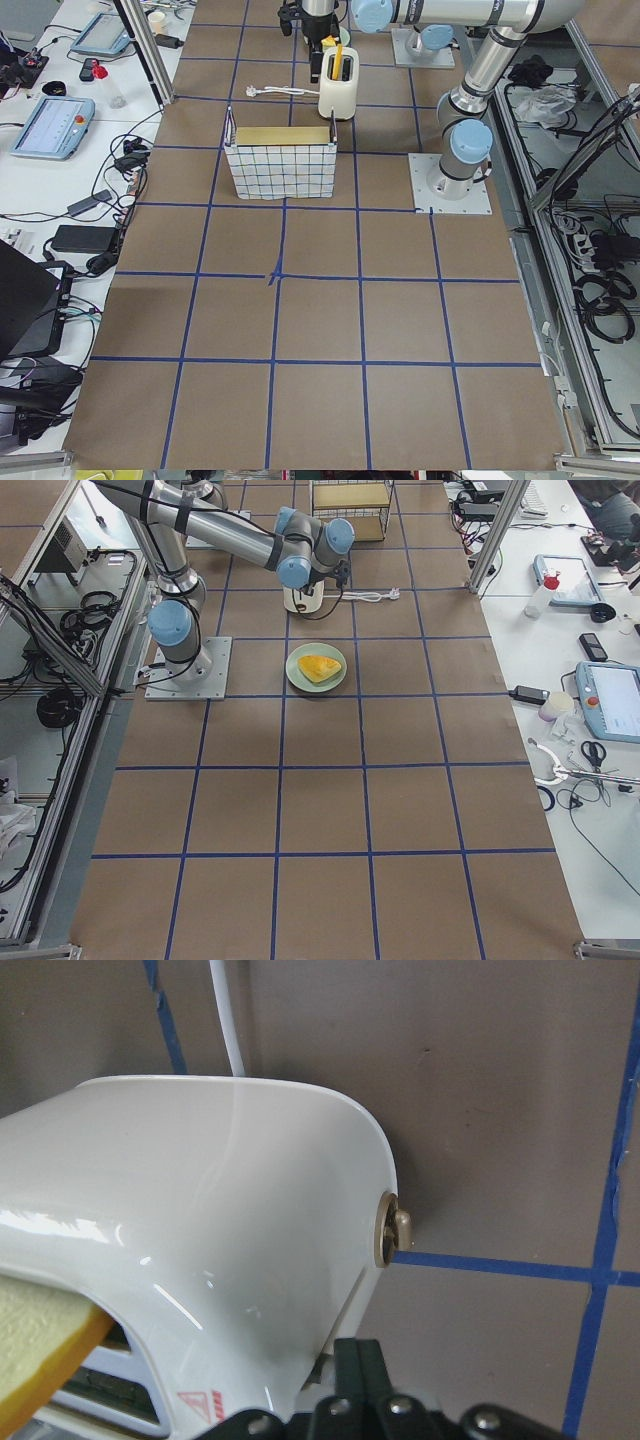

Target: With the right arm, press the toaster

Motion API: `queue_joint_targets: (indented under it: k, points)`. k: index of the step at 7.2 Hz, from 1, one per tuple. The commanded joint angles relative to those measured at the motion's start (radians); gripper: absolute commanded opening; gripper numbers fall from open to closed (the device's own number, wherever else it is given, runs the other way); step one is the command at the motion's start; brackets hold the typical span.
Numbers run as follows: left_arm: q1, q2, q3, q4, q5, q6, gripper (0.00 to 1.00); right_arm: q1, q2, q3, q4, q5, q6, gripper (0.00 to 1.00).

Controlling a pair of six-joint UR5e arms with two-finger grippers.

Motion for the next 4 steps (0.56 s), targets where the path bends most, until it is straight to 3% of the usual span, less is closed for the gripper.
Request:
queue_joint_targets:
  k: [1, 4]
  points:
    - [0.000, 0.000, 0.000, 0.000, 0.000, 0.000, 1.00, 0.000, -0.004, -0.005, 0.010, 0.002, 0.007, 0.00]
    - [0.000, 0.000, 0.000, 0.000, 0.000, 0.000, 1.00, 0.000, 0.016, 0.004, 0.007, 0.006, -0.015, 0.00]
